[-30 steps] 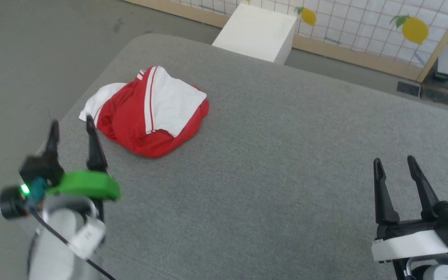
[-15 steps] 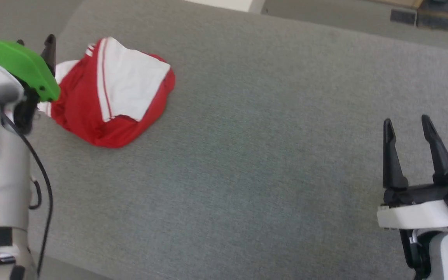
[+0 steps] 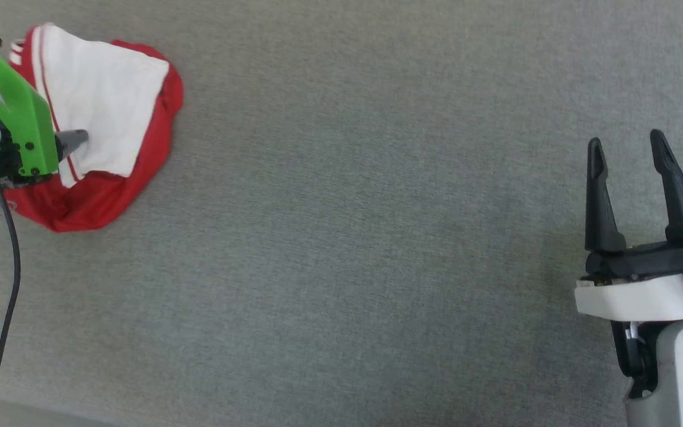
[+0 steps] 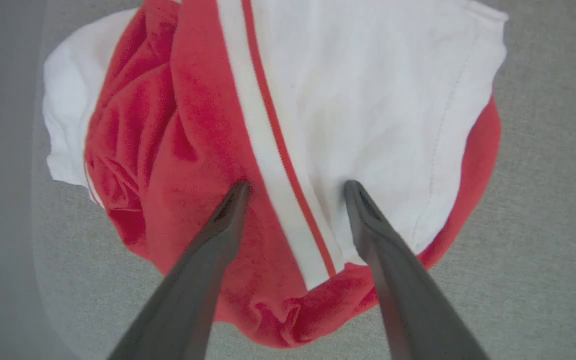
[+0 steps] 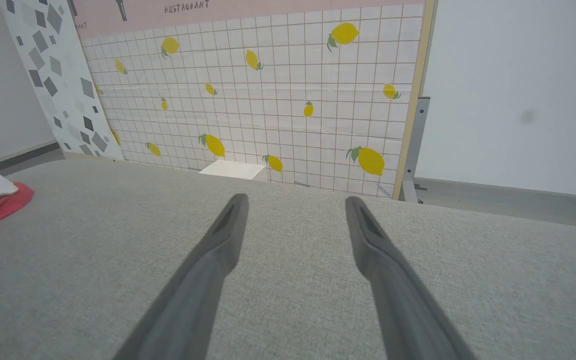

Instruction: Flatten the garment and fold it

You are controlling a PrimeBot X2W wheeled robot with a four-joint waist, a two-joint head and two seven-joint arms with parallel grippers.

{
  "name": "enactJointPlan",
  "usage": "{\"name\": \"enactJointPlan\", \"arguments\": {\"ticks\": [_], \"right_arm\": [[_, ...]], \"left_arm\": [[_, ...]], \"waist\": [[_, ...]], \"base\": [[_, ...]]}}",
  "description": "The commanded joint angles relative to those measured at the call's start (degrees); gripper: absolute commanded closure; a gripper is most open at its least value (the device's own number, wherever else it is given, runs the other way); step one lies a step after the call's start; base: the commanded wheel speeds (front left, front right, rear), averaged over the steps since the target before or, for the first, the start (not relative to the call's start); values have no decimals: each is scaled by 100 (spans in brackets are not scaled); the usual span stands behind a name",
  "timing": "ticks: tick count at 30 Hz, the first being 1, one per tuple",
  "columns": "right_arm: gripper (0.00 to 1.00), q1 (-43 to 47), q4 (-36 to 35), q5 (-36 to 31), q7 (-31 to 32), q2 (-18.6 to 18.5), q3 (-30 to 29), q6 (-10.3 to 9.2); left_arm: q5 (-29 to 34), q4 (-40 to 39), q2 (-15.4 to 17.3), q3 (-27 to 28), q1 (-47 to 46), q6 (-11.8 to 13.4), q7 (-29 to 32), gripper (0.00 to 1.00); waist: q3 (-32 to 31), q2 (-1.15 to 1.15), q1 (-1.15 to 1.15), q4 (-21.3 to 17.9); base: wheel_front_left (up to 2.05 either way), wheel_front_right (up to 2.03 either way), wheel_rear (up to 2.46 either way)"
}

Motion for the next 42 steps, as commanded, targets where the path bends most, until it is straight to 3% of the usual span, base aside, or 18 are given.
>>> {"name": "enactJointPlan", "arguments": {"ticks": [1, 8, 9, 20, 32, 42], "right_arm": [[0, -134, -47, -60, -34, -1, 18, -9], [0, -254, -19, -78, -34, -1, 57, -9], [0, -256, -15, -81, -34, -1, 55, -9], [0, -38, 119, -70, -34, -1, 44, -9], [0, 510, 313, 157, -34, -1, -5, -9], [0, 749, 371, 335, -34, -1, 68, -9]], "left_arm": [[-51, 29, 41, -57, -46, -13, 40, 0], [4, 401, 55, -397, 45, -14, 217, 0], [-1, 436, 54, -429, 55, -14, 228, 100], [-210, 201, 301, -903, 157, -14, -215, 100], [-633, -1526, 854, -1860, -28, -14, -673, 100], [-1121, -2944, 788, -2791, -461, -14, -779, 100]], "waist": [[303, -1, -1, -238], [396, -1, -1, -326], [391, -1, -1, -327], [-247, -1, -1, -147], [-1372, -1, -1, 161], [-1924, -1, -1, -239]], "base": [[0, 0, 0], [0, 0, 0], [0, 0, 0], [0, 0, 0], [0, 0, 0], [0, 0, 0]]}}
